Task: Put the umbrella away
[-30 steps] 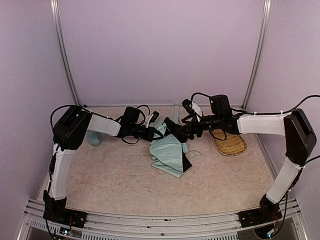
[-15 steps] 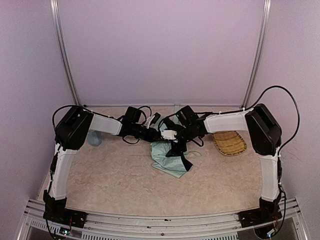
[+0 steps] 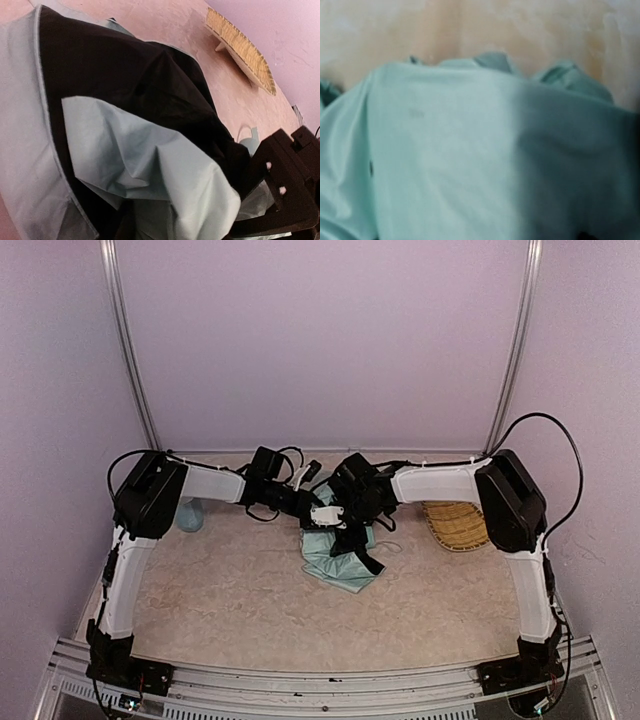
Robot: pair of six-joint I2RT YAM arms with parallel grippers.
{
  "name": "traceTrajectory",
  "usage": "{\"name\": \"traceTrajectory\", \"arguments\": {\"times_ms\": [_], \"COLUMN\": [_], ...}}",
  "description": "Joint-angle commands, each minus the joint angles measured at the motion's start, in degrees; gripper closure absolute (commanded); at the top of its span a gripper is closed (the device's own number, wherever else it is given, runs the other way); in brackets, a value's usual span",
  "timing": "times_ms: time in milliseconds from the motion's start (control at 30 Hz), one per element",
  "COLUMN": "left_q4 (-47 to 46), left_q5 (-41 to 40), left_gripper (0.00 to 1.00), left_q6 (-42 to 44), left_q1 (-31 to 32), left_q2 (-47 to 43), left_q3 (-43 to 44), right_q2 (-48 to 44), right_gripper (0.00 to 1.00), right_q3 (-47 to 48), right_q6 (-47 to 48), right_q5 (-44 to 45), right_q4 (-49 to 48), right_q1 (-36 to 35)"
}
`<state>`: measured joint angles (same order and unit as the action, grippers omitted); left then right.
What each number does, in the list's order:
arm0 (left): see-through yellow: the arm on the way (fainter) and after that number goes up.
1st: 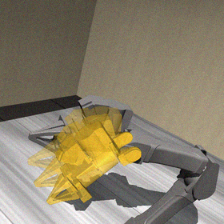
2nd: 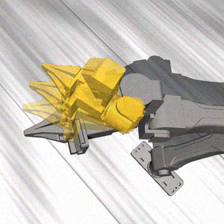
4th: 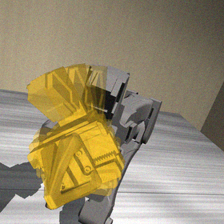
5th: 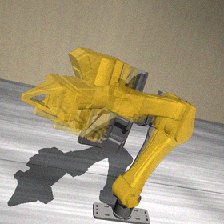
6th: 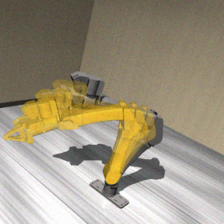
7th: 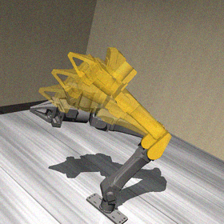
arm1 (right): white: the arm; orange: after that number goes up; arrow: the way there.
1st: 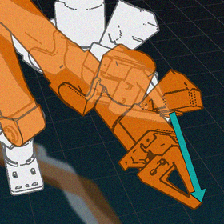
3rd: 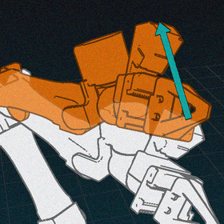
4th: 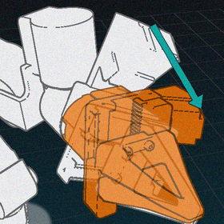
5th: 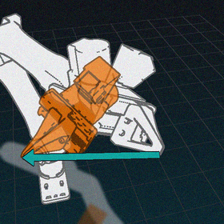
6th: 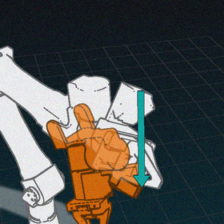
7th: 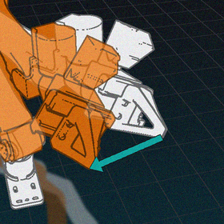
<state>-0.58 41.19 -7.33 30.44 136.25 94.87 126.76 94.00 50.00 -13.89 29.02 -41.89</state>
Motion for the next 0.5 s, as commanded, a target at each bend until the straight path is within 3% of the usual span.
{"name": "traceTrajectory", "arguments": {"times_ms": [0,200,467], "left_q4": [0.7,-2.7,-4.5], "left_q5": [-2.7,-5.1,-9.5], "left_gripper": [0.51,0.29,0.24], "left_q6": [-1.5,-3.4,-2.8], "left_q1": [-2.0,-5.6,-6.6], "left_q2": [-0.5,-8.0,-18.4], "left_q3": [1.3,-5.7,-15.2], "right_q2": [9.5,12.4,8.6], "right_gripper": [0.23,0.39,0.74], "right_q3": [1.0,2.6,-0.7], "right_q6": [-0.3,-2.6,-6.4], "right_q5": [5.3,3.0,2.5], "right_q4": [12.6,18.2,13.2], "right_q1": [0.5,1.0,1.1]}}
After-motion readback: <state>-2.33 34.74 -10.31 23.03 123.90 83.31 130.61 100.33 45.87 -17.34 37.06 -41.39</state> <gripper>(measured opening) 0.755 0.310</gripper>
